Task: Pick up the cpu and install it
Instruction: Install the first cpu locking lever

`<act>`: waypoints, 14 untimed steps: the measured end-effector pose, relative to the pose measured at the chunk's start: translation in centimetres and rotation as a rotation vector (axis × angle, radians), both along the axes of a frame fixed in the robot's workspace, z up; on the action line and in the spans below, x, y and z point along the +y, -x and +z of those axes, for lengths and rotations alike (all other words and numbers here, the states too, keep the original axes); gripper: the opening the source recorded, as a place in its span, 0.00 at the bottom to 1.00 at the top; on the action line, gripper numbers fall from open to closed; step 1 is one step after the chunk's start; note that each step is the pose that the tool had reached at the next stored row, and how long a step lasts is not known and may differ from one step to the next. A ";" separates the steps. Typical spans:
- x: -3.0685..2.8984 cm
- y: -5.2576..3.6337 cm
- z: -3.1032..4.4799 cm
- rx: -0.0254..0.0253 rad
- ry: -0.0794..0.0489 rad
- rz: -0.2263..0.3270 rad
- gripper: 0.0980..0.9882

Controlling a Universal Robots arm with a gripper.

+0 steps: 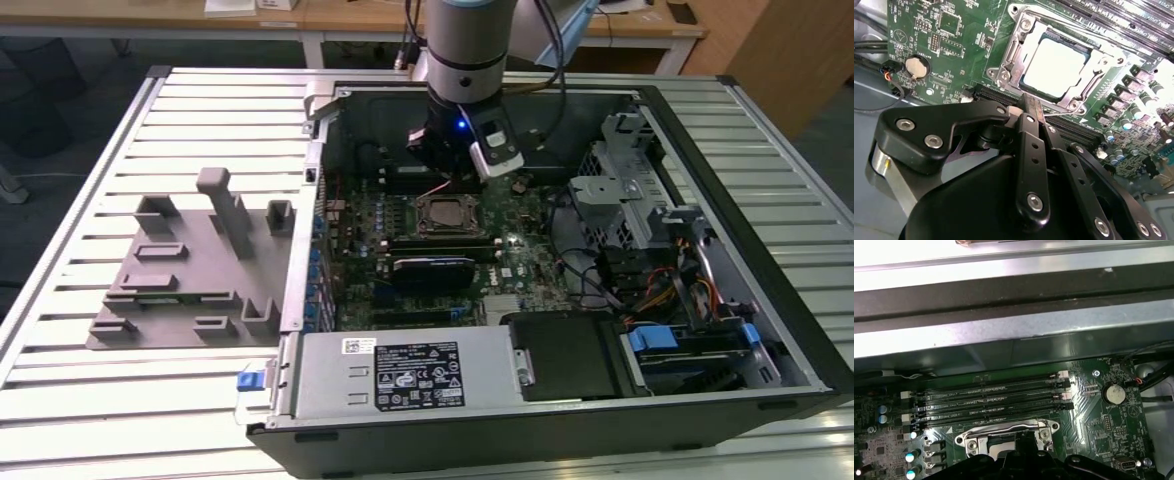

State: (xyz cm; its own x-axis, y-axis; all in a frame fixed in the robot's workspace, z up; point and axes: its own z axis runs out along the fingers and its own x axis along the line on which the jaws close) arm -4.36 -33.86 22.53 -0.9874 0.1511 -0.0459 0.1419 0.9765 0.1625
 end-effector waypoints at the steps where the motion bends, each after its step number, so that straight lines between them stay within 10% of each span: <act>1: 0.04 0.00 -0.03 0.0000 0.001 -0.002 0.01; 14: 0.67 0.01 -0.12 0.0000 0.002 -0.007 0.01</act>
